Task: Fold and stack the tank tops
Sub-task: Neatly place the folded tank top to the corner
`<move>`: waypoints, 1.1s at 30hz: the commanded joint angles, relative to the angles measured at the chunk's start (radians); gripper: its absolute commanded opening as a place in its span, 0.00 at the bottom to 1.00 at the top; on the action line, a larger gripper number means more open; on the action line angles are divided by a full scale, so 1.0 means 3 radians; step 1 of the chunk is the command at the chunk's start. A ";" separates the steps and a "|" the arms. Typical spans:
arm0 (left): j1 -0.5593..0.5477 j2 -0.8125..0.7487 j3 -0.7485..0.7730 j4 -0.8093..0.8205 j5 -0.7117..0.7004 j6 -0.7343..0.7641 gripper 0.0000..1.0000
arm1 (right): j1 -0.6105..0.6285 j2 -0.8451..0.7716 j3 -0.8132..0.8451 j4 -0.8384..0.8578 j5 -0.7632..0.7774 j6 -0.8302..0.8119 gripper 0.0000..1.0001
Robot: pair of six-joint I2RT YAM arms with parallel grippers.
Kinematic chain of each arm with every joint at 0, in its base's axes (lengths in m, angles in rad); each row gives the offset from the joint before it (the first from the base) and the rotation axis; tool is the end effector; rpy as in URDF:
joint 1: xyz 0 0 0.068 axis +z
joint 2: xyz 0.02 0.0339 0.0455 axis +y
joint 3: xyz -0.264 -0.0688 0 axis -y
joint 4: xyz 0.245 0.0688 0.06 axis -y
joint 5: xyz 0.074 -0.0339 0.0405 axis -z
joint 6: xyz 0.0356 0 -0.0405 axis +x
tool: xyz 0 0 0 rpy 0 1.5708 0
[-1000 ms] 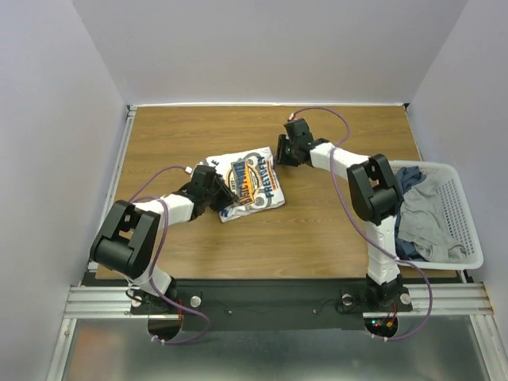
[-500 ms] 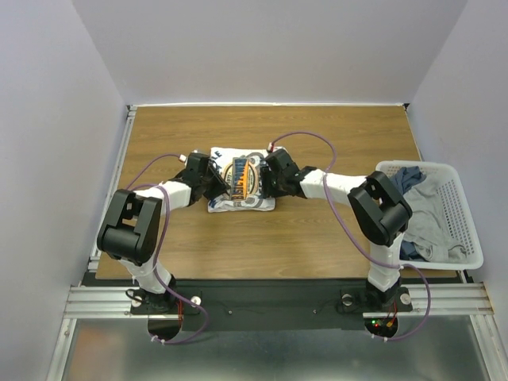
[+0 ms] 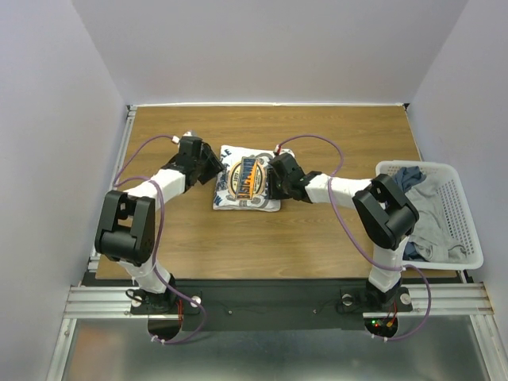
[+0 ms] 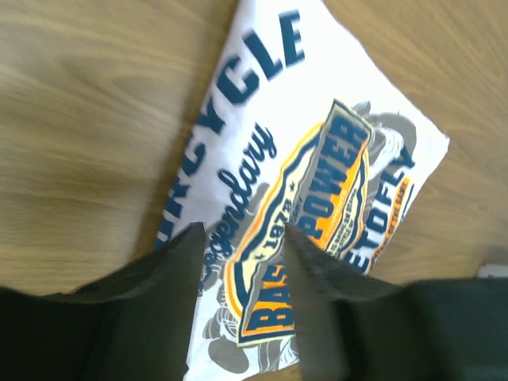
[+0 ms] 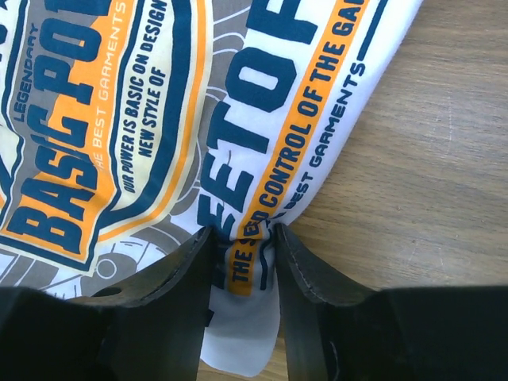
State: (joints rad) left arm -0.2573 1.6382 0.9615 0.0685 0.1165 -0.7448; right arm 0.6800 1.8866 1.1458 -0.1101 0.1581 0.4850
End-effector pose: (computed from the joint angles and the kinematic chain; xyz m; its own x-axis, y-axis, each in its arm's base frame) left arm 0.3433 -0.0946 0.2078 -0.6401 -0.5277 -0.5584 -0.1209 0.7869 -0.6051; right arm 0.3109 0.2442 0.1613 -0.7691 -0.0298 -0.6385 -0.2054 0.9575 0.2026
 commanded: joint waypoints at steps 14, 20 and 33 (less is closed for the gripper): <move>0.0219 0.1043 0.1305 -0.0801 0.0624 0.1618 0.68 | -0.0032 -0.0065 0.0082 -0.0139 -0.0062 -0.0098 0.62; 0.0219 0.1140 0.1330 -0.0872 0.0644 0.1644 0.61 | -0.0037 -0.0352 0.0057 -0.0144 0.0035 -0.0093 0.74; 0.0188 0.1431 0.1703 -0.1199 -0.0387 0.1634 0.00 | -0.0037 -0.1231 0.0011 -0.0298 0.0158 -0.0047 0.84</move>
State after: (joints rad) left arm -0.2096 2.0201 1.3983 -0.2169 0.2031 -0.2768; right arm 0.6735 1.6009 1.1507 -0.1844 0.1864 0.4683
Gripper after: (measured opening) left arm 0.073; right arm 0.831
